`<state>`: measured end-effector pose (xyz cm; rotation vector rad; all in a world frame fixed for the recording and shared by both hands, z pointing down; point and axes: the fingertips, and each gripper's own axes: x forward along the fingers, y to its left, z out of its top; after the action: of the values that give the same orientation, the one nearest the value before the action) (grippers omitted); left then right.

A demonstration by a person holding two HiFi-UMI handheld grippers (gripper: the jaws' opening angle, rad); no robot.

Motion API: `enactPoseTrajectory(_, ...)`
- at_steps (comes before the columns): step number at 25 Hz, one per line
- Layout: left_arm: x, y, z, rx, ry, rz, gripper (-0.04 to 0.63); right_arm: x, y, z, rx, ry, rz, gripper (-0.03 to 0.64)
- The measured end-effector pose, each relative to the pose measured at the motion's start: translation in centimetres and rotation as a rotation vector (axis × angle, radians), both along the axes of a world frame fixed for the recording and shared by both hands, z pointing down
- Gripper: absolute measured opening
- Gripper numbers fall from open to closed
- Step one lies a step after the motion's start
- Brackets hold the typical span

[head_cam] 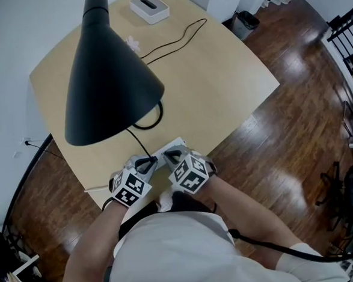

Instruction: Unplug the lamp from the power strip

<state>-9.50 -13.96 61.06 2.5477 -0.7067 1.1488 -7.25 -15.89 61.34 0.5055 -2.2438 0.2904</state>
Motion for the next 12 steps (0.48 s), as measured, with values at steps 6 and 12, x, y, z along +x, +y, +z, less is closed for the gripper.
enactPoseTrajectory(6, 0.3, -0.4, -1.8, 0.041, 0.024, 0.006, 0.048, -0.1, 0.0, 0.1, -0.012, 0.018, -0.006, 0.006)
enactPoseTrajectory(12, -1.4, -2.8, -4.3, 0.081, 0.037, -0.002, 0.048, 0.0, 0.0, 0.2, -0.026, 0.008, -0.006, 0.006)
